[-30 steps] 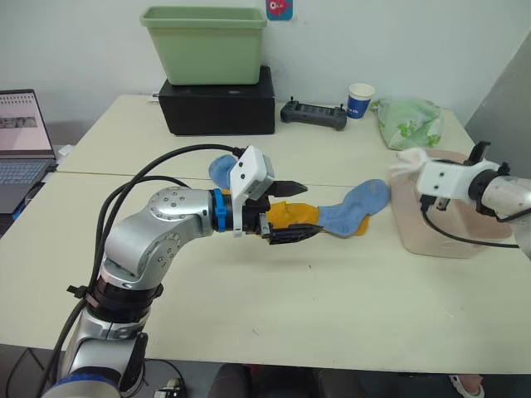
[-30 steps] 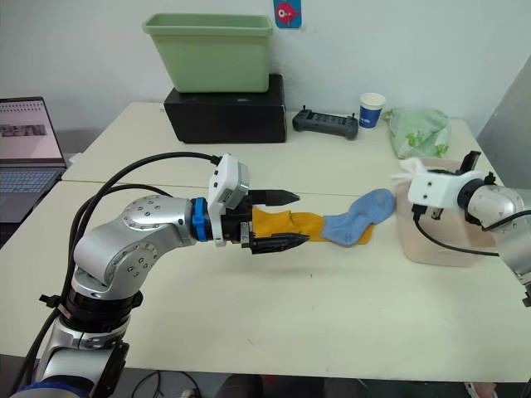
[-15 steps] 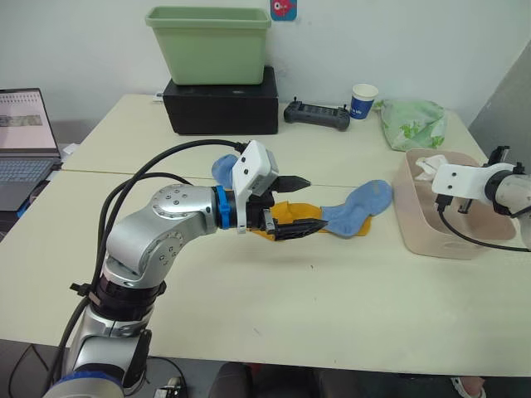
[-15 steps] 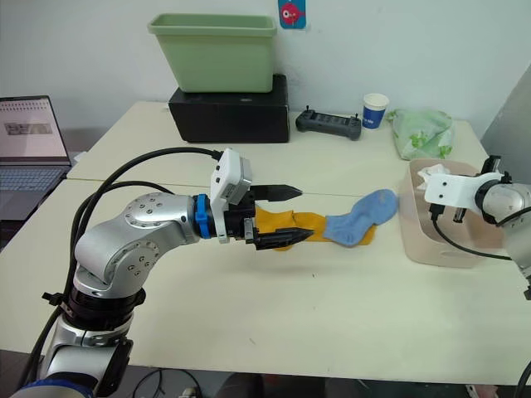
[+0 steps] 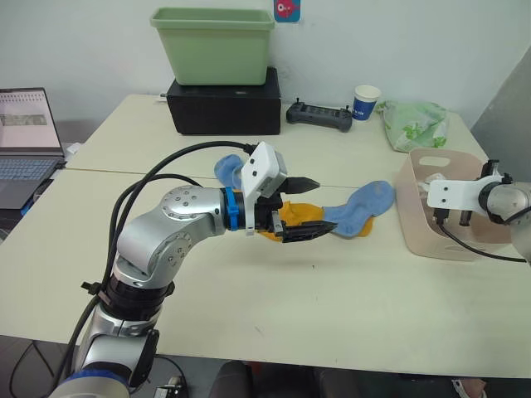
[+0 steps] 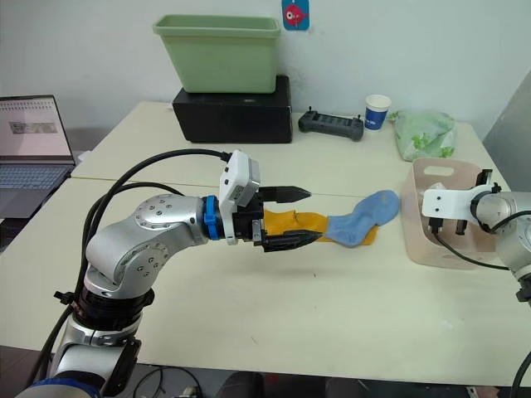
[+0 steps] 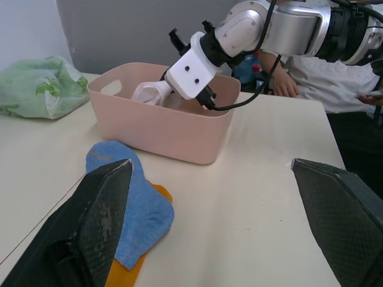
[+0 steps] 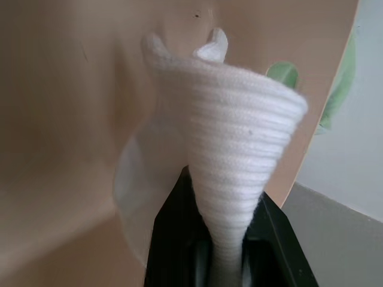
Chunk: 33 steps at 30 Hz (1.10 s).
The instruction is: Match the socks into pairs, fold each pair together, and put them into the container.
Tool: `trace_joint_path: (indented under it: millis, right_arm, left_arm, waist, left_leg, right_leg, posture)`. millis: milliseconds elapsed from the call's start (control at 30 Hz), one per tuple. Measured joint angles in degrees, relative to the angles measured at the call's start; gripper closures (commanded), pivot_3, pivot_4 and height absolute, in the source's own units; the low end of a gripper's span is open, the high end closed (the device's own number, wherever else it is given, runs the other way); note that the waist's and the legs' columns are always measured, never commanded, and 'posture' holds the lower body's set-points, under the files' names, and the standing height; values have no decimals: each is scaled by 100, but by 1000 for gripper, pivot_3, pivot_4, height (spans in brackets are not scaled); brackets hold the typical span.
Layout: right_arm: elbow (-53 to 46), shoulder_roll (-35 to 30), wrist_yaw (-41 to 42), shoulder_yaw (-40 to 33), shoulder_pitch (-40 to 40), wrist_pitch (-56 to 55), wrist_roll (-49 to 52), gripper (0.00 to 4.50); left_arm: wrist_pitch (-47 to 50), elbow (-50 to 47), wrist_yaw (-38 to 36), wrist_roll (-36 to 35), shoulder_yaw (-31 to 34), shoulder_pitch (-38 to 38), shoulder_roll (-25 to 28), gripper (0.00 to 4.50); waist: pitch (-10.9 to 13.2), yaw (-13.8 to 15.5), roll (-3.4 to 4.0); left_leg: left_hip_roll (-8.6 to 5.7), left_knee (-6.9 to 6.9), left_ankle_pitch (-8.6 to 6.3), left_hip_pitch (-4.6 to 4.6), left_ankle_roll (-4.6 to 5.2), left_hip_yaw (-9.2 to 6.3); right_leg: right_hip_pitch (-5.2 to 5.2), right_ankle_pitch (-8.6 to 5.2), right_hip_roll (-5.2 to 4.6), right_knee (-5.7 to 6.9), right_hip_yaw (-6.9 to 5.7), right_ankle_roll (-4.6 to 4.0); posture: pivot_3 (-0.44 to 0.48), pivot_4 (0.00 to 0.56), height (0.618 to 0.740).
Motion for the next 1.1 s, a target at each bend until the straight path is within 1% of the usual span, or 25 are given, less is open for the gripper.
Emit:
trace_joint_path:
  millis: [67, 233, 300, 433, 533, 633, 767, 867, 1000, 1033, 1100]
  right_arm:
    - [-79, -2, 225, -30, -1, 62, 119, 2395]
    - [-592, -133, 873, -200, 2, 185, 460, 713]
    - [-816, -286, 1270, -349, 2, 296, 748, 19]
    - [-1105, -721, 2072, -673, -156, 369, 1384, 19]
    - [-1163, -934, 2374, -930, -343, 436, 1699, 19]
    - [-1176, -945, 2485, -967, -488, 531, 1853, 19]
    - [-1213, -917, 2421, -999, -475, 574, 1987, 19]
    - [-1233, -687, 2139, -1206, -460, 713, 2124, 19]
    - [-1805, 381, 1563, -1721, -458, 1392, 2855, 19]
    - [-1978, 533, 1510, -1792, -402, 1516, 2996, 19]
    - [-2687, 1097, 1282, -1981, -143, 1975, 3464, 19]
  left_arm:
    - [-12, 4, 3, 35, 1, 1, 21, 0]
    - [-71, 25, 20, 72, 1, 2, 22, 0]
    - [-127, 27, 15, 92, 1, 6, 36, 0]
    - [-245, 132, -10, 186, 6, 38, 115, 0]
    - [-330, 227, -79, 226, 10, 123, 189, 0]
    - [-360, 241, -97, 254, 38, 173, 269, 0]
    - [-360, 215, -98, 249, 186, 318, 426, 0]
    - [-346, 156, -78, 232, 322, 521, 598, 0]
    - [-359, -61, -48, 163, 1053, 1190, 1074, 0]
    - [-364, -75, -47, 166, 1185, 1332, 1165, 0]
    - [-468, -171, -16, 217, 1584, 1925, 1407, 0]
  waist:
    - [0, 0, 0]
    - [3, -1, 5]
    - [4, 0, 7]
    - [9, -2, 15]
    - [11, -10, 15]
    - [12, -22, 16]
    - [13, -22, 17]
    - [13, -30, 16]
    - [15, -139, 15]
    - [15, -141, 16]
    - [15, -139, 15]
  left_leg:
    - [0, 1, 0, 2, 1, -2]
    - [0, 6, -1, 5, 2, -3]
    - [-1, 12, -1, 4, 2, -3]
    - [-1, 36, -2, 3, 4, -3]
    - [1, 56, -3, 4, 5, -4]
    - [0, 65, -3, 4, 5, -2]
    - [1, 72, -2, 4, 4, 1]
    - [2, 72, -2, 4, 4, 1]
    - [7, 66, -2, 5, 4, -10]
    - [8, 67, -2, 4, 4, -16]
    - [11, 64, -3, 4, 4, -22]
  right_leg:
    - [-1, 0, 0, 8, -1, 0]
    - [-2, 0, 0, 22, -3, 0]
    - [-1, 0, 0, 26, -2, 0]
    - [-1, -1, 0, 40, -1, 1]
    - [0, -1, 3, 57, 0, 0]
    - [0, -1, 3, 64, 4, 1]
    - [0, 1, 3, 69, 6, 5]
    - [-1, 2, 3, 70, 6, 6]
    - [-4, 2, 10, 79, 4, 4]
    - [-3, 1, 11, 80, -2, 4]
    - [-1, 0, 10, 81, -8, 2]
  posture:
    - [0, 150, 719]
    - [0, 150, 719]
    - [0, 150, 719]
    - [0, 150, 719]
    - [0, 150, 719]
    - [0, 150, 719]
    - [0, 150, 719]
    - [0, 150, 719]
    - [0, 150, 719]
    - [0, 150, 719]
    - [0, 150, 719]
